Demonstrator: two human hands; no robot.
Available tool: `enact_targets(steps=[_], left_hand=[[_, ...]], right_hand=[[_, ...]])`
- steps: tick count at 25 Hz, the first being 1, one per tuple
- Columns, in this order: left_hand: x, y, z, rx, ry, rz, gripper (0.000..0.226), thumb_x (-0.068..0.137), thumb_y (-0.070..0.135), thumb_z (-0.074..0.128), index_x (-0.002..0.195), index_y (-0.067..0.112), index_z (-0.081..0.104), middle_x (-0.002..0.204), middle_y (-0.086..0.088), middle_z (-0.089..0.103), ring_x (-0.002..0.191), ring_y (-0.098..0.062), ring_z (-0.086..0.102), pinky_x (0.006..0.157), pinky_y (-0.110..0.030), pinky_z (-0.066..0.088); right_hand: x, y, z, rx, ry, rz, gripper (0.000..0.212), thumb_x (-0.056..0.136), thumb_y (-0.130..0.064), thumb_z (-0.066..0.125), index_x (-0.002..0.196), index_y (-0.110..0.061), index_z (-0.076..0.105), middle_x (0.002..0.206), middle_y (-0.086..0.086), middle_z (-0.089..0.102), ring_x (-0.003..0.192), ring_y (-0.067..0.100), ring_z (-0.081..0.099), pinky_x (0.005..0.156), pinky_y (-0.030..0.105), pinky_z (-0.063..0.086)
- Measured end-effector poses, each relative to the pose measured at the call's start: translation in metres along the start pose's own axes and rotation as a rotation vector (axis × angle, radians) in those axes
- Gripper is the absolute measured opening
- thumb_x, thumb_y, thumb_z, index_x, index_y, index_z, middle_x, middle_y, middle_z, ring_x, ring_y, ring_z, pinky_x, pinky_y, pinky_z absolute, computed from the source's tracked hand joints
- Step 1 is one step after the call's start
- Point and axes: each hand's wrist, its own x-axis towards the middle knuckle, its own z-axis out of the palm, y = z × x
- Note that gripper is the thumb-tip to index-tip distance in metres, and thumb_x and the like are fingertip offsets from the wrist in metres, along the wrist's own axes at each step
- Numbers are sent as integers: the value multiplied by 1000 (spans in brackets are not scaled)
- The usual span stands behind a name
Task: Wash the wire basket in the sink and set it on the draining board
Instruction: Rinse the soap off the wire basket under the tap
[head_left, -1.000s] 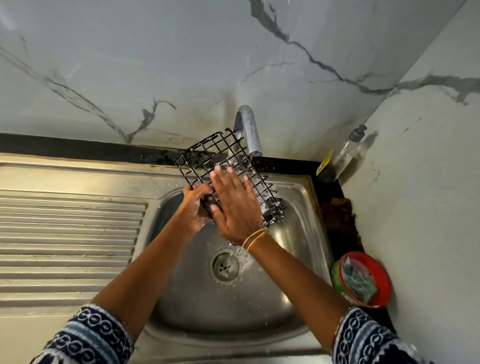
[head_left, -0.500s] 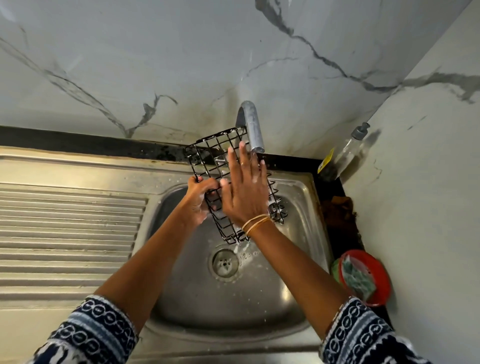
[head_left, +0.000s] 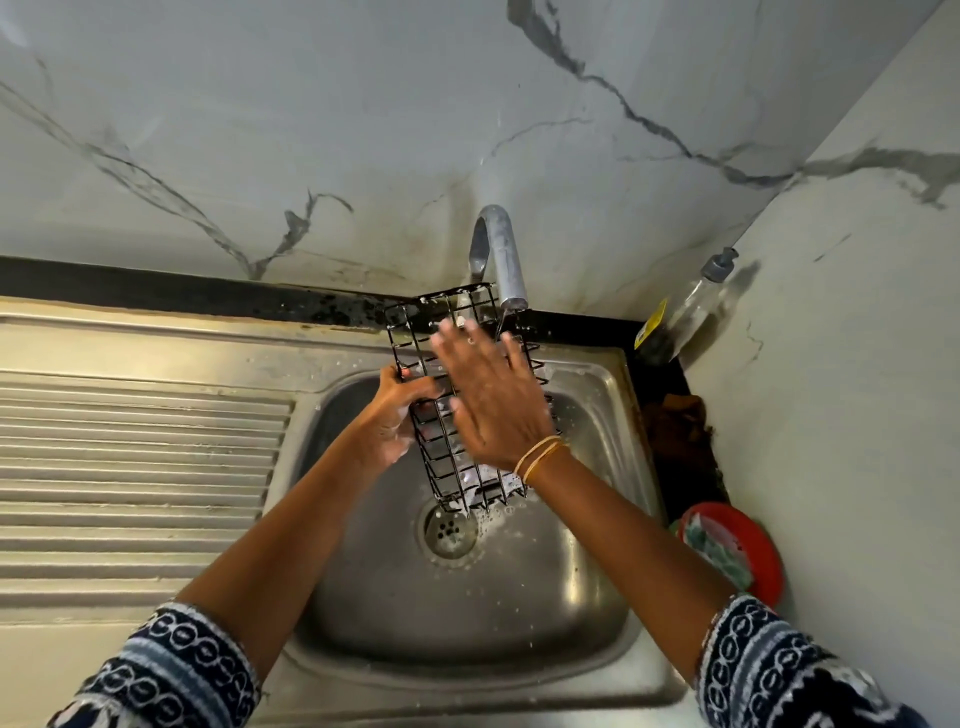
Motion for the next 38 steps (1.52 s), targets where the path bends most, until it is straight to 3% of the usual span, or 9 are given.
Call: enact_targets(steps=[3, 8, 12, 16, 18, 23, 27, 31, 38], left_hand=[[-1, 0, 4, 33, 76, -24, 57, 56, 16, 72, 104, 22, 43, 98, -6, 54, 96, -24, 51, 82, -45, 43], [3, -4, 1, 114, -23, -44, 90, 48, 23, 87, 123, 7, 40, 101, -13, 58, 95, -32, 59, 83, -48, 48], [2, -7, 8, 210, -3, -60, 79, 54, 11, 72, 123, 23, 38, 107, -8, 52, 109, -30, 47, 99, -51, 37], [1, -16, 4, 255, -16, 30, 79, 55, 4, 70, 122, 24, 33, 105, -5, 52, 112, -27, 48, 113, -56, 26], [-1, -18, 2, 287, -51, 66, 87, 48, 5, 77, 121, 26, 34, 120, -9, 45, 117, -29, 47, 109, -52, 34], [-1, -18, 1, 557, -75, 141, 96, 48, 10, 85, 125, 23, 28, 112, -6, 49, 111, -25, 54, 90, -42, 53], [-1, 3, 2, 684, -149, 63, 111, 52, 18, 90, 138, 9, 21, 116, 0, 47, 123, -29, 47, 103, -42, 42], [-15, 35, 17, 516, -270, -116, 105, 34, 52, 85, 129, 29, 45, 135, 5, 43, 133, -18, 30, 114, -46, 9], [-1, 41, 48, 418, -201, -49, 99, 53, 70, 78, 136, 24, 48, 147, -12, 44, 136, -34, 39, 112, -58, 26]], right_hand=[[12, 8, -7, 87, 92, 517, 69, 91, -34, 31, 152, -8, 12, 161, 12, 5, 149, 25, 1, 120, 51, 4], [3, 1, -7, 3, -14, 5, 69, 90, -37, 35, 153, -15, 15, 161, 8, 8, 149, 23, 2, 119, 54, 6], [14, 25, -16, 85, 175, 600, 66, 88, -34, 33, 149, -8, 27, 154, 14, 29, 145, 30, 20, 119, 49, 9], [19, 29, -25, 153, 166, 497, 45, 90, -36, 41, 121, -11, 62, 107, 11, 63, 90, 27, 63, 82, 39, 50], [22, 36, -33, 255, 66, 502, 37, 91, -43, 45, 111, -22, 68, 101, 1, 57, 77, 19, 61, 75, 37, 50], [18, 44, -36, 377, -25, 575, 26, 86, -47, 59, 86, -23, 70, 100, -4, 43, 81, 18, 57, 81, 42, 51], [6, 38, -37, 456, 12, 603, 27, 84, -42, 66, 83, -15, 69, 107, 3, 47, 81, 18, 57, 69, 30, 50], [7, 44, -45, 516, 60, 778, 28, 82, -42, 68, 83, -14, 71, 105, 0, 45, 84, 13, 52, 70, 23, 41], [3, 49, -59, 472, 39, 847, 33, 82, -47, 67, 86, -14, 72, 112, 4, 46, 84, 16, 56, 71, 21, 39]])
